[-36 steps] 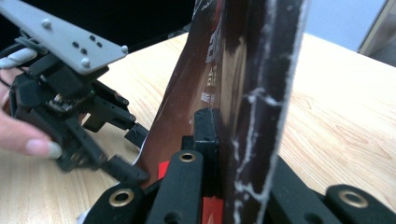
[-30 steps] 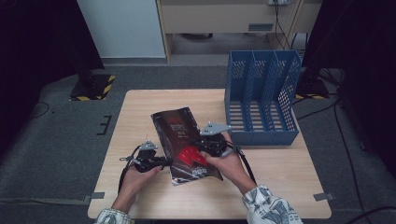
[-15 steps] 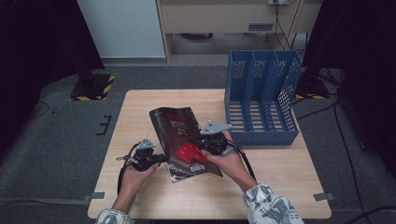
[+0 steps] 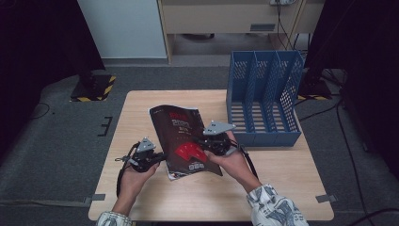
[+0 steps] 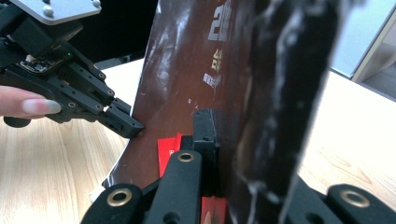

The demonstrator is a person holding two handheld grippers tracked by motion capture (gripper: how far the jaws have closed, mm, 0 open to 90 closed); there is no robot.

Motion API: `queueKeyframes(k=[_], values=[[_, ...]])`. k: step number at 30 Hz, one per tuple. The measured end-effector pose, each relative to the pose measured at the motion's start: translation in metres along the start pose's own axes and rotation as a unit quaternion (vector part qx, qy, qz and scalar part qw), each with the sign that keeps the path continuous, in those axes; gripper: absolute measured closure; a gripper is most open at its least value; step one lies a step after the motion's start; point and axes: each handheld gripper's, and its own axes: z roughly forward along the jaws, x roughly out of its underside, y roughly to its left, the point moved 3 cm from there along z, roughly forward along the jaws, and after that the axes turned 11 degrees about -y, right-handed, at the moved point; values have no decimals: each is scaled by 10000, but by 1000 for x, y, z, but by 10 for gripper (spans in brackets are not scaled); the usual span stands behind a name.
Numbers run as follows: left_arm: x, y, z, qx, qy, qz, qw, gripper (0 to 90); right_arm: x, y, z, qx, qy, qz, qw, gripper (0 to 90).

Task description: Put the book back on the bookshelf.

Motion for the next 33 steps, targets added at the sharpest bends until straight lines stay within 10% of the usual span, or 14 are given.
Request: queueKeyframes(k=[13, 33], values=[[-16, 1, -14, -491, -310, 301, 9979, 868, -4, -3, 3, 35, -178, 34, 9998, 864], [-15, 3, -20, -68, -175, 244, 9995, 837, -3, -1, 0, -59, -163, -84, 9998, 864]])
